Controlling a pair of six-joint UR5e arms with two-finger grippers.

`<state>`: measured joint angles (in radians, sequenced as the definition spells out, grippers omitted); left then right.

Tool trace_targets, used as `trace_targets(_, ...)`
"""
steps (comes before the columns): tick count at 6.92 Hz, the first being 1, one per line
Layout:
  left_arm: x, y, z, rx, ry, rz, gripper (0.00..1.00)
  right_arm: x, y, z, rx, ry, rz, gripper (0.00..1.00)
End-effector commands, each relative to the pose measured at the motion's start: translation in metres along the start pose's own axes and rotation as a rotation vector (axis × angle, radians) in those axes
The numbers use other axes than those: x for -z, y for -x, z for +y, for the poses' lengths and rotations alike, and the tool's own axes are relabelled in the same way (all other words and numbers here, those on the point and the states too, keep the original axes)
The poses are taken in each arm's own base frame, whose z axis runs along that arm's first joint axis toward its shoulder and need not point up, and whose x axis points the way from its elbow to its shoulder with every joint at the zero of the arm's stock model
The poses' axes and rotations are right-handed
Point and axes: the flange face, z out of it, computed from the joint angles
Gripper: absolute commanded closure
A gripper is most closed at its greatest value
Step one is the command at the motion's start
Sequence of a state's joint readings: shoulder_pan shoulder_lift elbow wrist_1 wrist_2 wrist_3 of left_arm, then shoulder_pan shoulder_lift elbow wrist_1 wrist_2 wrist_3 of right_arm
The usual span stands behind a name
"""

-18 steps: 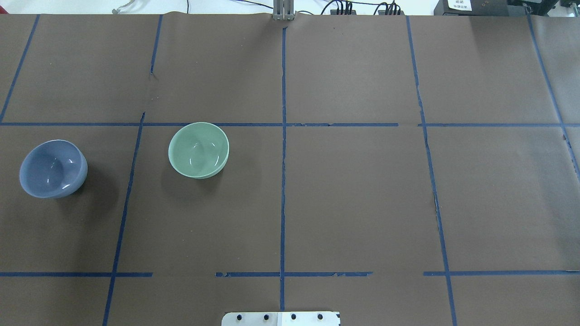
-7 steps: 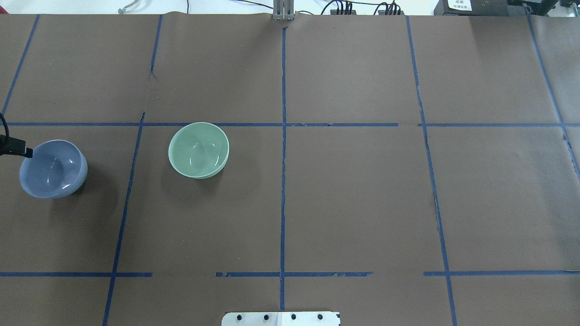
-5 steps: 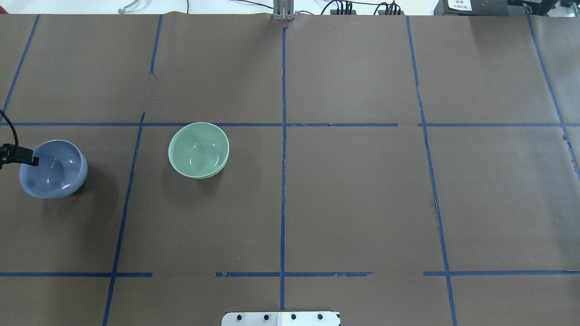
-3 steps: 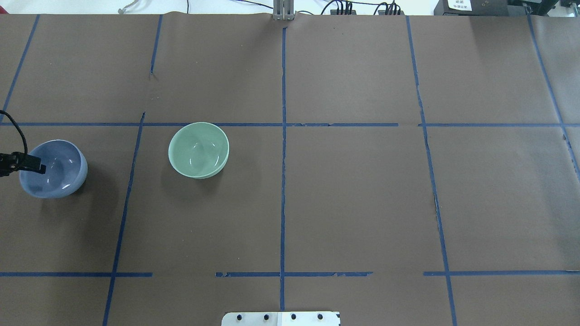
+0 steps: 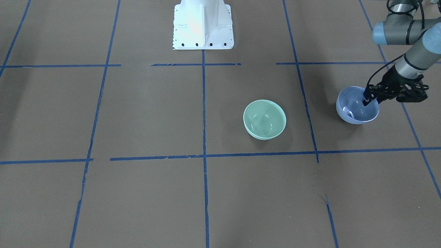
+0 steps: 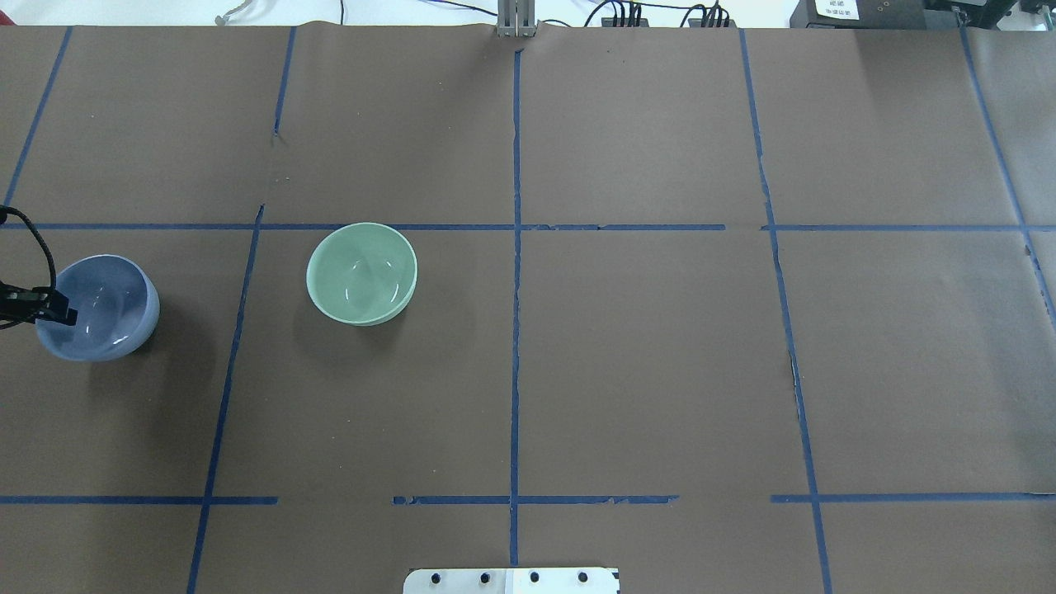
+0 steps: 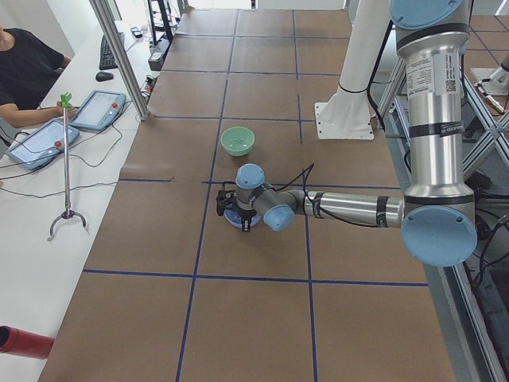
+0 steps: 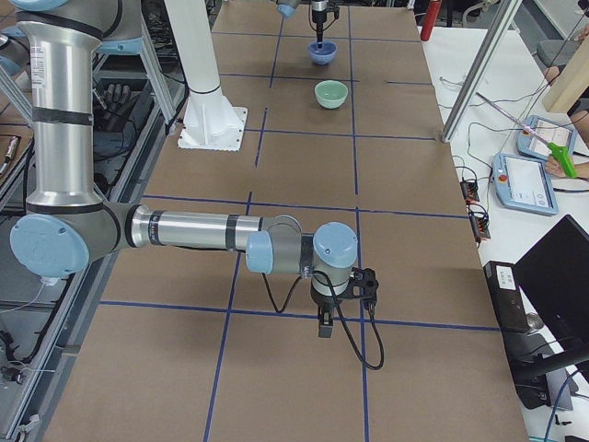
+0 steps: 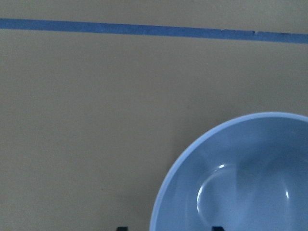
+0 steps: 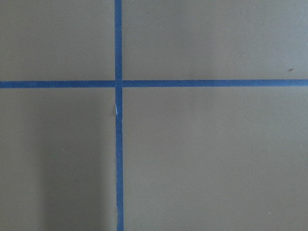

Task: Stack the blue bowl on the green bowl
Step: 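Lower the left gripper onto the rim of the light blue bowl and grasp it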

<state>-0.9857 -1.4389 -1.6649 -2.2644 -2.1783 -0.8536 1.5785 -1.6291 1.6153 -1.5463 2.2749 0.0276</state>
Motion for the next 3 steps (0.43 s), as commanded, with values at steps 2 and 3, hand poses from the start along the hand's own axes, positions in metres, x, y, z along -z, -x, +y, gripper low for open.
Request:
trace_targets(2, 0.027, -0.005, 0.007, -0.055, -0.032, 0.034, 1.00, 0.000, 0.000, 0.000, 0.000, 0.000, 0.000, 0.00)
trace_targets(3, 0.054, -0.003, 0.007, -0.093, -0.035, 0.052, 1.00, 0.000, 0.000, 0.000, 0.000, 0.000, 0.000, 0.00)
